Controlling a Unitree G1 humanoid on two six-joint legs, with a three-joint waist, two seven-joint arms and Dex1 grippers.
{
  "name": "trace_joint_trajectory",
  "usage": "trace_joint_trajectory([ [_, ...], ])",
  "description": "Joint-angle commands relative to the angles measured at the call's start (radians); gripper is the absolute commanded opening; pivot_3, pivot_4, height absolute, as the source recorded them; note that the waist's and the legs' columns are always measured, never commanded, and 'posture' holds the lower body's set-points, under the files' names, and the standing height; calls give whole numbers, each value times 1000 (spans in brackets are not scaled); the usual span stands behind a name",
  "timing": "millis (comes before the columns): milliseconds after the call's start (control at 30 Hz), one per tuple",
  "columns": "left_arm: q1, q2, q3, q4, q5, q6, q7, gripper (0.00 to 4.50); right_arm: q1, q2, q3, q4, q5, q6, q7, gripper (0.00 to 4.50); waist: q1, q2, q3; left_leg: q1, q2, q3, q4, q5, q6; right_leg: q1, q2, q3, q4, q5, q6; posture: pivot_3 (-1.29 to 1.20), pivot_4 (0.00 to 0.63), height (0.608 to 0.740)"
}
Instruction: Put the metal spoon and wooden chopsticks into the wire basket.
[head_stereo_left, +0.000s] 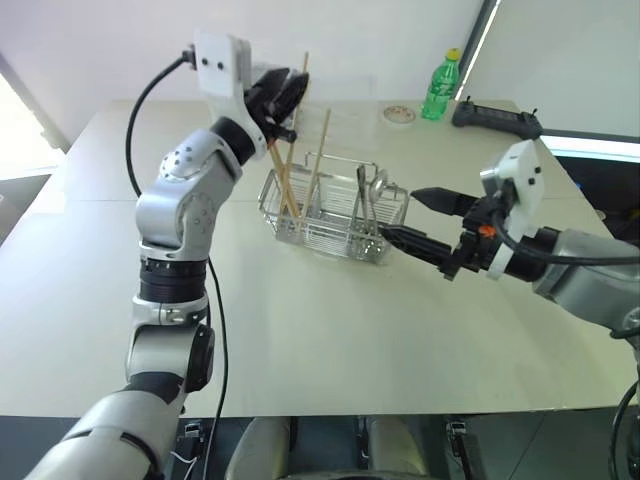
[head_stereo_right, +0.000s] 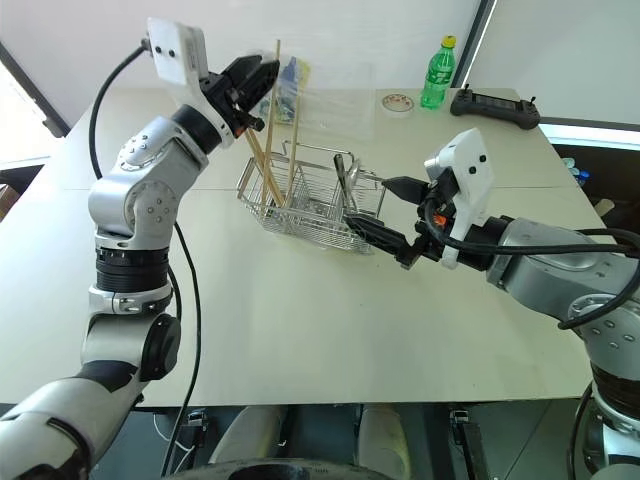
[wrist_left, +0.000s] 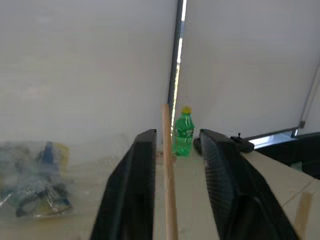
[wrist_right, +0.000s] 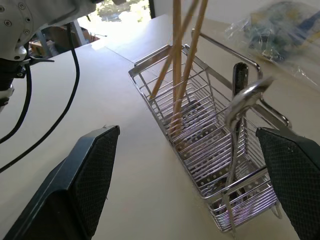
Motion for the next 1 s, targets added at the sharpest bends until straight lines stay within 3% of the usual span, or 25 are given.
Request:
trace_joint_trajectory([
  [33, -43, 1, 42, -40, -31, 12, 11, 3574, -26, 9, -10, -2, -18, -18, 21, 4500, 0, 0, 0, 0, 0, 0, 0, 0, 0, 0, 0, 0, 0, 0, 0, 0, 150, 707],
  [100, -62, 7, 57, -32, -44, 21, 15, 4457, -31, 12, -7, 3, -26, -17, 31, 4500, 0, 0, 0, 0, 0, 0, -1, 0, 0, 0, 0, 0, 0, 0, 0, 0, 150, 707],
  [767, -107, -4, 101, -21, -98, 66, 32, 4457, -48, -16, -39, 13, -20, 21, 63, 4500, 0, 0, 0, 0, 0, 0, -1, 0, 0, 0, 0, 0, 0, 0, 0, 0, 150, 707],
  [900, -188, 84, 167, -11, -231, 216, -34, 4457, -47, -37, -55, 27, -22, 30, 72, 4500, -3, 0, 1, 0, 0, 0, 0, 0, 0, 0, 0, 0, 0, 0, 0, 0, 150, 707],
  [1000, -226, 226, 180, -6, -296, 305, -164, 4457, -46, -56, -70, 38, -26, 34, 91, 4500, -15, 1, 1, 0, 0, 0, -2, 0, 0, -1, 0, 0, 0, 0, 0, 0, 150, 707],
])
